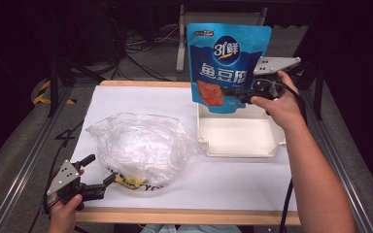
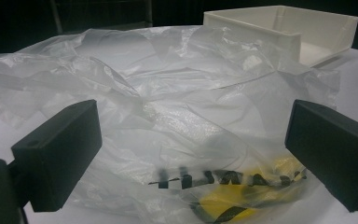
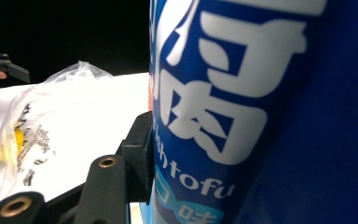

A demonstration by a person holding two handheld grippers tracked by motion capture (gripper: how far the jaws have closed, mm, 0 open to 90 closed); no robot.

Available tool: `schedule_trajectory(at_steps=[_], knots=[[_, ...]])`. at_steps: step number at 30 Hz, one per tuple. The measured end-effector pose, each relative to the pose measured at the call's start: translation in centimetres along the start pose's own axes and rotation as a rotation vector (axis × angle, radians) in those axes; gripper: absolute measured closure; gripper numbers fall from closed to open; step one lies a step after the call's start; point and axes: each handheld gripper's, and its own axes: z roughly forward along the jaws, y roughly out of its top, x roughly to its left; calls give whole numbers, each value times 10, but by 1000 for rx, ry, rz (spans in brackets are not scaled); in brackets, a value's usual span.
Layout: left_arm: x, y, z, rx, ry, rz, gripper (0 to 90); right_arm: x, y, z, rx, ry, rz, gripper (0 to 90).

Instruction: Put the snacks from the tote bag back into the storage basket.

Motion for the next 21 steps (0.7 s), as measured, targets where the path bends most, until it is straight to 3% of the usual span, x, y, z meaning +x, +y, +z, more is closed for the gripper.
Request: schedule_trajectory(at_steps=[10, 14, 21], knots=[[1, 0, 0, -3, 1, -2, 44, -19, -14, -19, 24, -67, 19, 513], [1, 0, 0, -1, 1, -2, 45, -23, -28, -19, 31, -97, 38, 514], [1, 0, 0, 0, 4, 1, 44, -28, -56, -10, 79, -107, 73, 514]])
